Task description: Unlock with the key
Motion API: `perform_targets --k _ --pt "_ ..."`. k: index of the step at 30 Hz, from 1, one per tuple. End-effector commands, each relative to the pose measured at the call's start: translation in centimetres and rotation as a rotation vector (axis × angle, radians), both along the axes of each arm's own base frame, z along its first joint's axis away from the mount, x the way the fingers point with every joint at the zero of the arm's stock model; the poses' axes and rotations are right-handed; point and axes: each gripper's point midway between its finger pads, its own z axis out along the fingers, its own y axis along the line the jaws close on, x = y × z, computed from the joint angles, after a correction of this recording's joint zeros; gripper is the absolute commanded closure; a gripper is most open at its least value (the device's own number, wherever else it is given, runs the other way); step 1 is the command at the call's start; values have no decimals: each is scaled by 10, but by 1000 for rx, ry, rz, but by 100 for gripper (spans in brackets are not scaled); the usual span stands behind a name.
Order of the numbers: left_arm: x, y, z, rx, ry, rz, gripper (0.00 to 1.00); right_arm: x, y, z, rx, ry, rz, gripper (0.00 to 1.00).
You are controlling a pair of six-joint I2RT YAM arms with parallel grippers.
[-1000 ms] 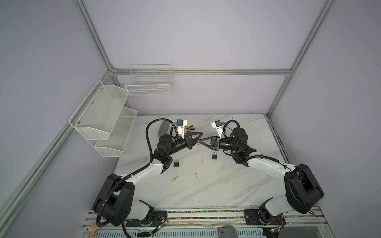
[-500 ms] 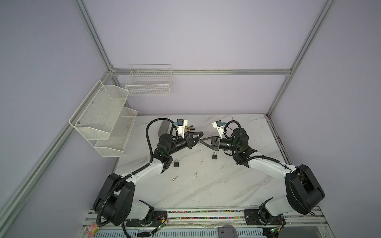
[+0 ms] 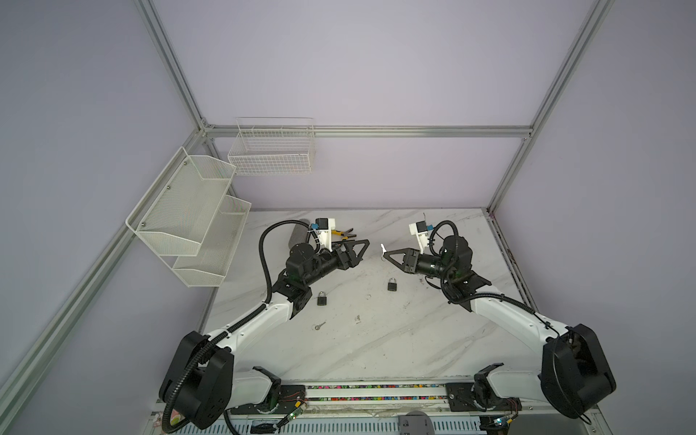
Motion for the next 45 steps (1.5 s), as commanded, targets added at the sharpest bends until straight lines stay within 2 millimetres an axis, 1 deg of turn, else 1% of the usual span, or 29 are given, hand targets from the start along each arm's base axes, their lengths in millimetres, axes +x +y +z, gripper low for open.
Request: perform_targets --k 1,3,6,8,9,10,12,14,19,21,24,28,31,36,38,41,45 --pt "8 5 -5 140 80 108 15 5 -23 -27 -105 71 -89 100" --pt "5 -2 -23 226 145 112 15 9 -36 -44 -161 124 -139 100" --pt "1 -14 -45 327 217 93 15 12 -51 -66 -243 175 -188 100" --pt "-2 -25 -56 383 237 76 15 14 -62 -80 -292 209 -235 100" --pt "-1 -32 -70 424 263 72 15 14 -68 -85 -308 225 -252 100" --pt "-1 -38 -75 448 270 65 15 16 -74 -91 -326 239 -276 100" --pt "-2 -51 -87 517 284 47 16 18 -87 -102 -372 266 -327 100" --pt "0 -63 -97 580 294 47 17 22 -97 -108 -398 281 -359 100" --pt "5 -95 -121 700 324 19 20 29 -112 -125 -448 311 -408 100" --pt "7 -104 -131 751 339 21 20 32 -116 -129 -456 315 -422 100" --pt "12 -120 -140 811 335 16 20 35 -120 -134 -478 319 -440 100" --pt "19 -130 -161 903 359 23 22 37 -121 -139 -490 325 -441 100" --pt "24 -134 -175 943 381 33 23 38 -125 -140 -498 326 -455 100" --pt "27 -143 -198 958 424 24 29 38 -128 -143 -504 335 -463 100" --pt "28 -145 -206 962 438 22 31 38 -127 -142 -499 331 -460 100" --pt "29 -148 -213 970 444 23 34 38 -128 -141 -496 330 -462 100" --pt "32 -146 -223 991 452 40 38 36 -127 -142 -493 333 -455 100"
